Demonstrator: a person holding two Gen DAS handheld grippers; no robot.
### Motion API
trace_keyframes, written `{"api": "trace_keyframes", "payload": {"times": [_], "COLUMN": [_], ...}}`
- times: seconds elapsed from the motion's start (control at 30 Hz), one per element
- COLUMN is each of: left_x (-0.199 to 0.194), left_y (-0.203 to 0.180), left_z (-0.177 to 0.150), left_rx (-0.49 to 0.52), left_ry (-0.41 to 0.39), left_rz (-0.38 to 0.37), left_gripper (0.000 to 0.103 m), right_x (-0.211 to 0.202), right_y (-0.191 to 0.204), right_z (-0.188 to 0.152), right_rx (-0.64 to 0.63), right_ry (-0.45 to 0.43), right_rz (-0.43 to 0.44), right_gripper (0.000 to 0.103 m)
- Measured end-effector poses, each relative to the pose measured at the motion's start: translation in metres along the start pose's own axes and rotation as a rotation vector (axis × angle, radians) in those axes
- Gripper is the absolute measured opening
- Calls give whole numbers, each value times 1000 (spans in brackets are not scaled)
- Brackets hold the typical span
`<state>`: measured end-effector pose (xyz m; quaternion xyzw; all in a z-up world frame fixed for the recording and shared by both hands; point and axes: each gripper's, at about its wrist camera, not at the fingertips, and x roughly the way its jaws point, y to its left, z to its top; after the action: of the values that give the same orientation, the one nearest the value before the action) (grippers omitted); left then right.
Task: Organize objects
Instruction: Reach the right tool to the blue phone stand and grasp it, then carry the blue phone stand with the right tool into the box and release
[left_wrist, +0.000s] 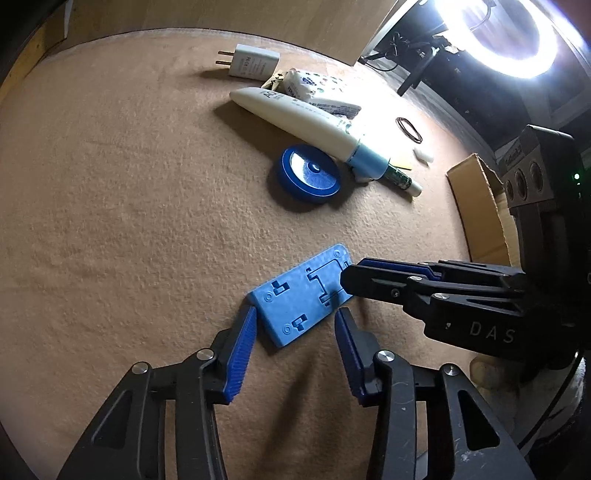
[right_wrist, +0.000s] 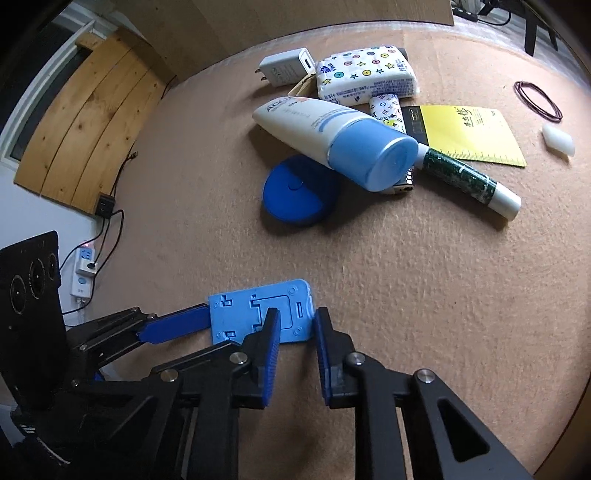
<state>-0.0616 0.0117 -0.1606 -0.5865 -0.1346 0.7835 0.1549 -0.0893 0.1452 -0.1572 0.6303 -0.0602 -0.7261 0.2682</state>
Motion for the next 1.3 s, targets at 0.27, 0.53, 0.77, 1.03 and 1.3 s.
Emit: {"api": "trace_keyframes", "payload": {"times": [0.27, 0.53, 0.77, 1.03, 1.3], "left_x": [-9, -17, -21, 2, 30], "left_y": [-7, -43, -106, -190, -268], "left_z": [4, 17, 33, 43, 43], "left_rx": [16, 81, 188, 310, 426], "left_ry": [-27, -56, -94, -83, -58], "left_rz": [-6, -37, -84, -161, -216], "left_gripper": [39, 39, 40, 39, 40], "right_x": [-15, -58, -111, -173, -217], "right_y": [-5, -24, -60, -121, -181], "right_z": [-6, -13, -22, -39, -63], "right_rx": [23, 63, 133, 253, 367], "right_ry": [-37, -118, -208, -309, -379], "right_rz": [0, -2, -30, -70, -131], "right_gripper": [16, 16, 16, 16, 16]}}
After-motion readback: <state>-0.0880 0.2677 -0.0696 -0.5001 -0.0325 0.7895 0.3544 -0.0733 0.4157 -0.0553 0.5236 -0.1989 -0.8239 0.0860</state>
